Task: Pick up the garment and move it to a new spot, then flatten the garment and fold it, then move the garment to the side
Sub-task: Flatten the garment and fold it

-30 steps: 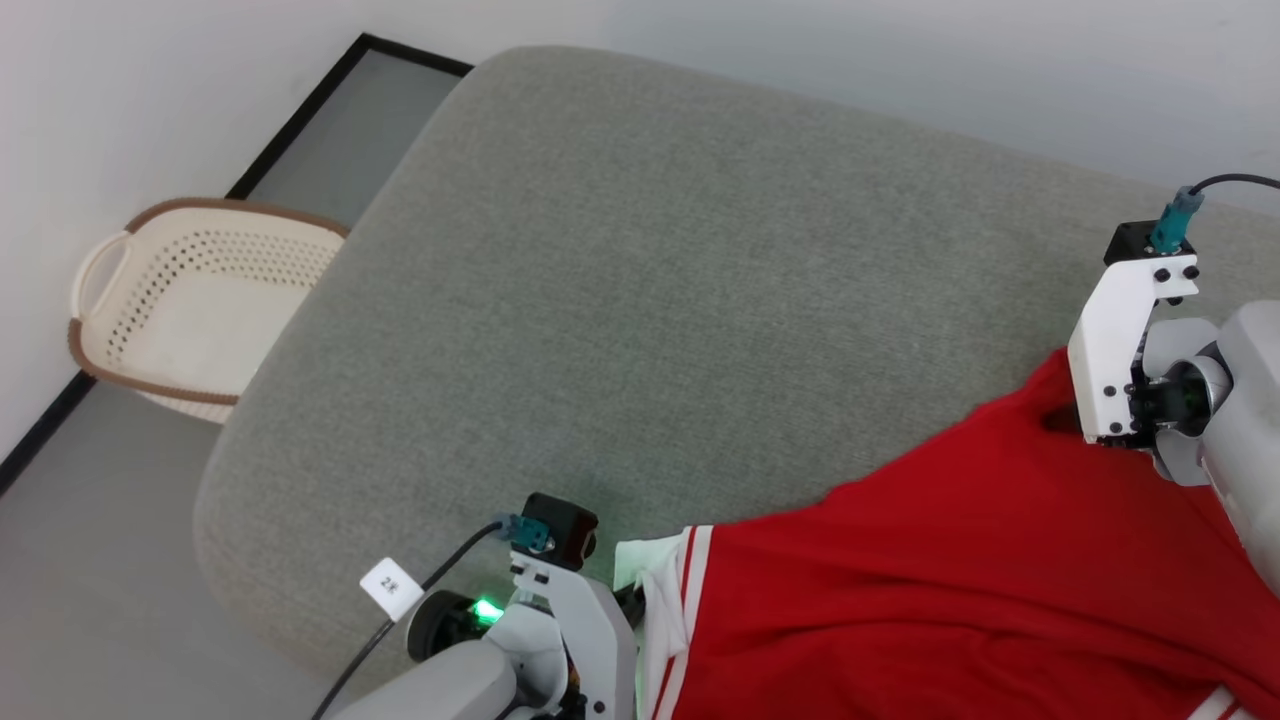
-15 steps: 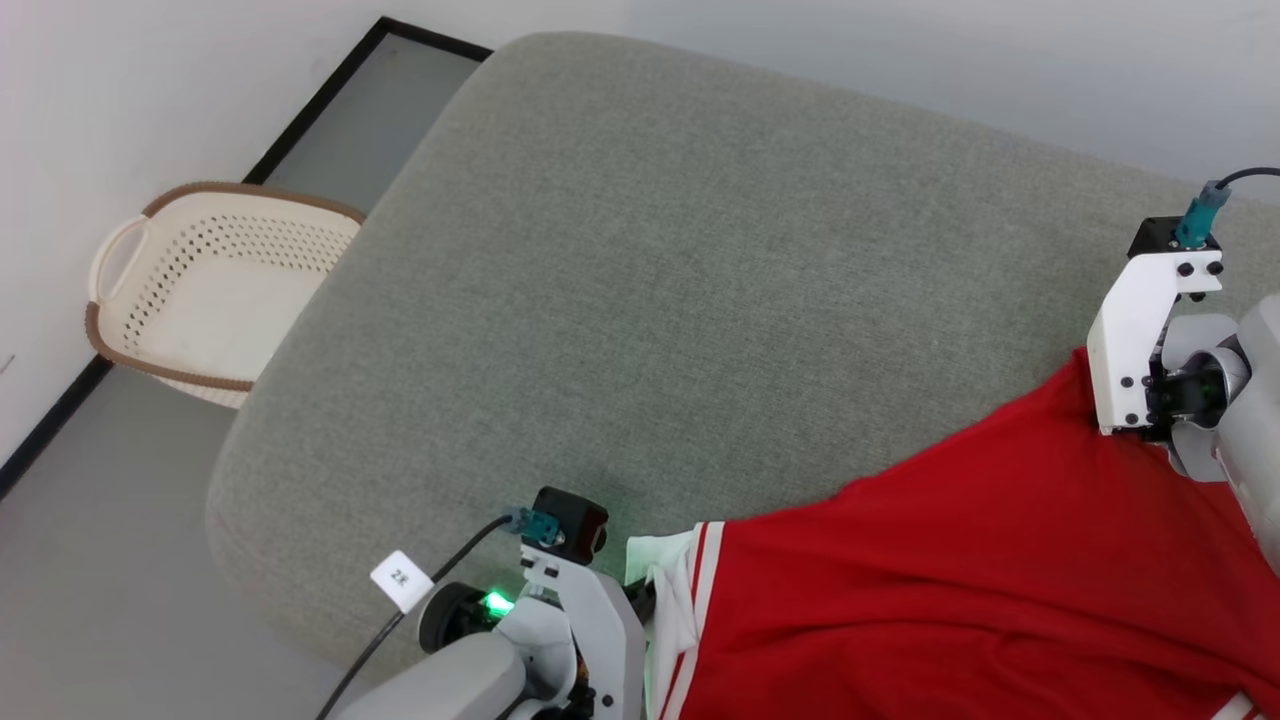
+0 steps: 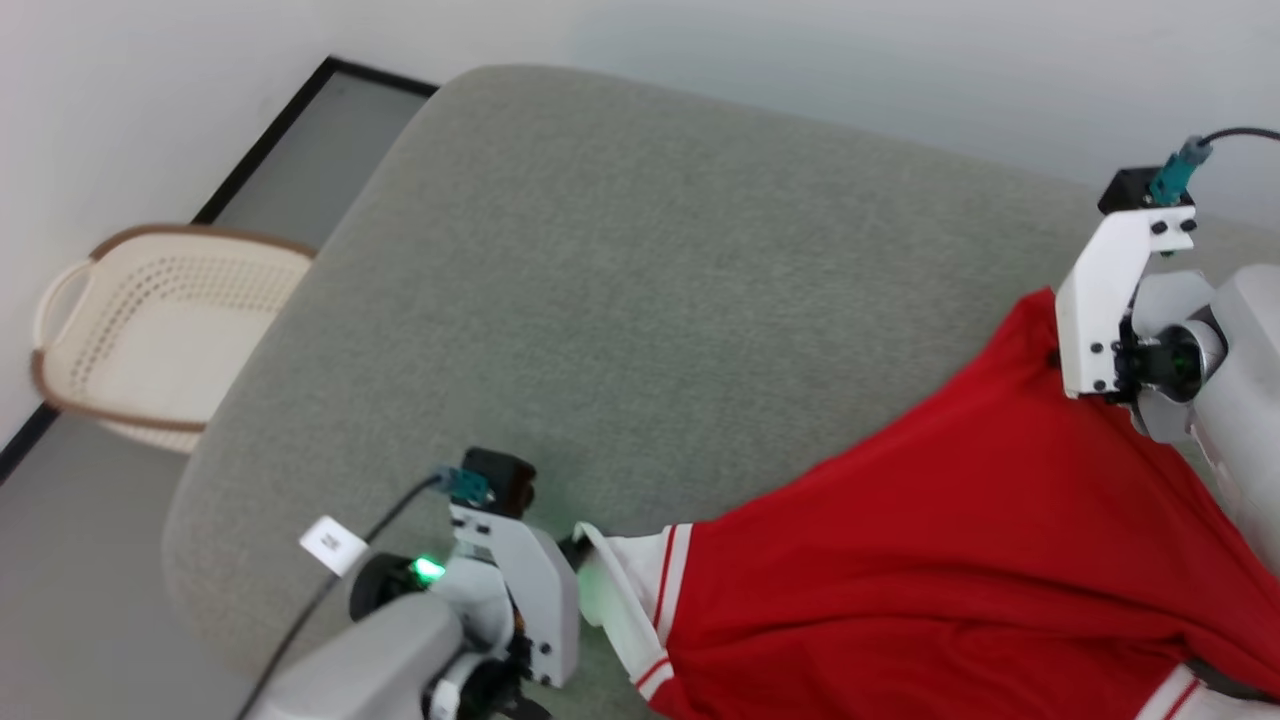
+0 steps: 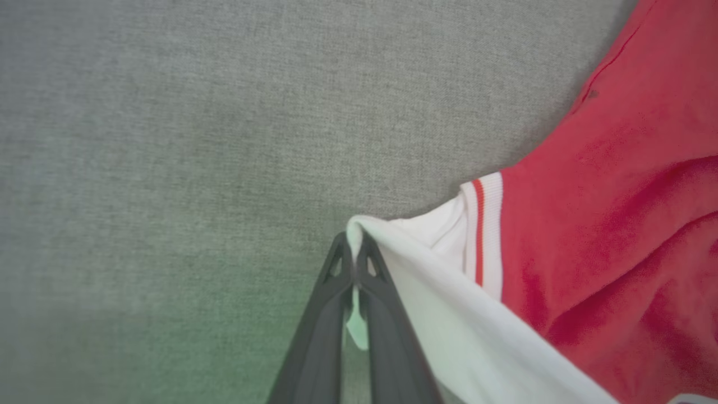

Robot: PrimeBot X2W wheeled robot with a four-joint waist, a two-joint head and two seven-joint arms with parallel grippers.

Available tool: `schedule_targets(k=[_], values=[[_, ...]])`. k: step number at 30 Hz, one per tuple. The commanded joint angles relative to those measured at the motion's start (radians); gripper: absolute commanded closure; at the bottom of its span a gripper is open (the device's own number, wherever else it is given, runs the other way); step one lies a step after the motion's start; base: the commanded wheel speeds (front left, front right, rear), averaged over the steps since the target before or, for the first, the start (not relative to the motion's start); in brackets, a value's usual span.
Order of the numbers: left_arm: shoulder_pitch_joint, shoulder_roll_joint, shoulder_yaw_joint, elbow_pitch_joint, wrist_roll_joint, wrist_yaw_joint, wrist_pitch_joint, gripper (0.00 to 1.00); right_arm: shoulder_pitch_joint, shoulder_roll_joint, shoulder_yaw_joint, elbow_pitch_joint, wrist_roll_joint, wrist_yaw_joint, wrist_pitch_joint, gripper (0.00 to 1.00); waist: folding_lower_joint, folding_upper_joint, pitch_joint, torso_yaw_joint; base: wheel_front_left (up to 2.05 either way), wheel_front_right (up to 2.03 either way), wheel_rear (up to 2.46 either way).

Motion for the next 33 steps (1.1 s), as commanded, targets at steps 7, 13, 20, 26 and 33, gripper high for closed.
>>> schedule_targets(k=[7, 13, 20, 26, 33], values=[[-0.077, 0.083, 0.015, -0.016, 0.014, 0.002, 0.058, 1.0, -0.02, -0.01, 0.014, -0.077, 0.041, -0.001, -0.069, 1.0, 0.0, 0.0, -0.082, -0.096, 0.0, 0.0, 0.0], [-0.16, 0.151, 0.028, -0.031, 0.024, -0.003, 0.116, 1.0, -0.044, -0.015, 0.002, -0.083, 0.058, -0.001, -0.14, 1.0, 0.0, 0.0, -0.133, -0.141, 0.0, 0.0, 0.0], [-0.296, 0.203, 0.032, -0.015, 0.046, -0.03, 0.212, 1.0, -0.089, -0.003, -0.015, -0.06, 0.068, -0.001, -0.202, 1.0, 0.0, 0.0, -0.185, -0.191, 0.0, 0.0, 0.0], [-0.439, 0.201, 0.04, 0.056, 0.068, -0.065, 0.278, 1.0, -0.163, 0.014, -0.027, -0.03, 0.045, -0.001, -0.278, 1.0, 0.0, 0.0, -0.197, -0.238, 0.0, 0.0, 0.0], [-0.63, 0.139, 0.042, 0.228, 0.109, -0.109, 0.312, 1.0, -0.257, 0.083, -0.041, 0.056, 0.0, -0.001, -0.39, 1.0, 0.0, 0.0, -0.21, -0.301, 0.0, 0.0, 0.0]])
